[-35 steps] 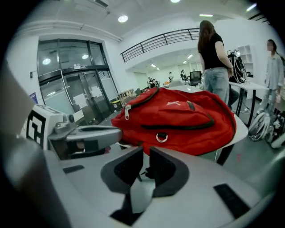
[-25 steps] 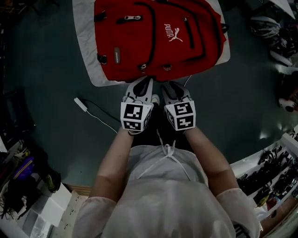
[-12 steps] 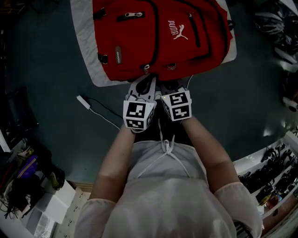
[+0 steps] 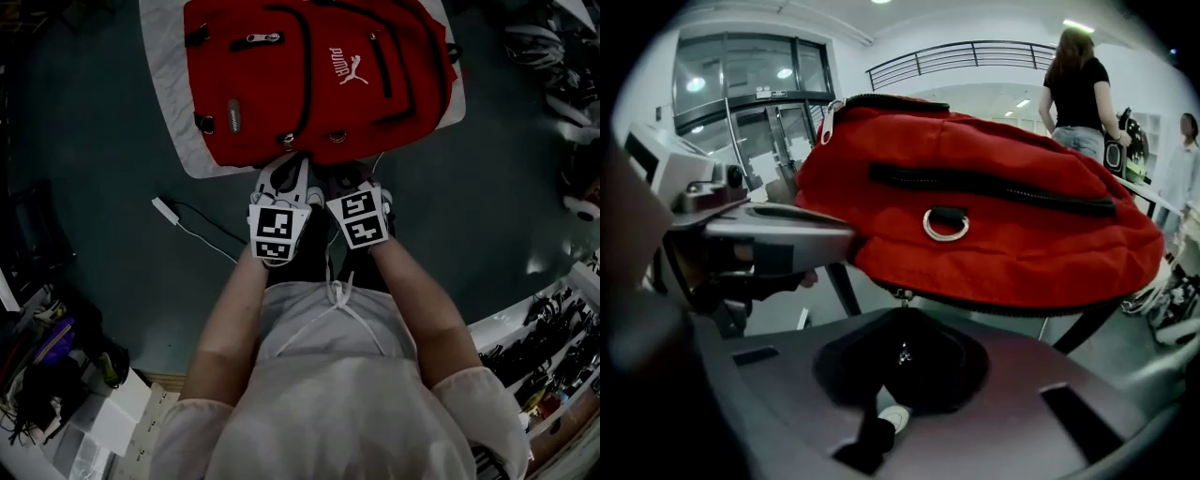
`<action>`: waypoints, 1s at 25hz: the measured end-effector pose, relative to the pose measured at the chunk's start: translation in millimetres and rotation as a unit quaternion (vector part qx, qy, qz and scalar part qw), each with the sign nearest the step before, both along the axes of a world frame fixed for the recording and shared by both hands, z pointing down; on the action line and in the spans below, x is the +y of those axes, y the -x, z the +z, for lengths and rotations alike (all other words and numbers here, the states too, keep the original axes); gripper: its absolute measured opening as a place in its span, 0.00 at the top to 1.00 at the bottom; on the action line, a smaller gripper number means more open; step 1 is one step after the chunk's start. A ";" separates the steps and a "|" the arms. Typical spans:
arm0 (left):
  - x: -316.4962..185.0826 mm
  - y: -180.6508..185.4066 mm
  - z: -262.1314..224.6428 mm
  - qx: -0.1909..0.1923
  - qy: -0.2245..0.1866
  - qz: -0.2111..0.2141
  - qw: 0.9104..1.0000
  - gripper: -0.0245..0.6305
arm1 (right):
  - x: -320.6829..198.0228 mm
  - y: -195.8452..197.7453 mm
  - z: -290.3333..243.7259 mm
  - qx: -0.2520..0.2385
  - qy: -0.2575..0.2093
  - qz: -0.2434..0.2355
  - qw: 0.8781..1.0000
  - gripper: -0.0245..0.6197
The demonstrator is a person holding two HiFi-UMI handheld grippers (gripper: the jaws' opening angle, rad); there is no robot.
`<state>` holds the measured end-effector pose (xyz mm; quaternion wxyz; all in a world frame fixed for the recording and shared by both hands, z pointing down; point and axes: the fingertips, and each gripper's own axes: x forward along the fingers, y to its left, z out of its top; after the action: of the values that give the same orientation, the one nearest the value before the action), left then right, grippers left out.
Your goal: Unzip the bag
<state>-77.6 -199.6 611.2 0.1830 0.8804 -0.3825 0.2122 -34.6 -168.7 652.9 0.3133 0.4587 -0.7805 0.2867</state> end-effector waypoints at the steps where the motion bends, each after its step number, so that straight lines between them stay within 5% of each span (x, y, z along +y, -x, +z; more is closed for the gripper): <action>1: -0.1 -0.4 0.2 -0.004 -0.002 0.000 1.000 0.93 | 0.8 -3.5 0.3 0.002 0.003 -0.002 1.000 0.91; 25: -4.7 8.8 3.3 -0.091 0.012 -0.138 0.986 0.93 | 3.0 -116.2 0.6 0.036 0.047 -0.082 0.995 0.91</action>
<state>-86.4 -204.4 614.5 0.1856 0.7938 -0.5131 0.2687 81.6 -165.7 653.5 0.3843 0.3883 -0.7895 0.2796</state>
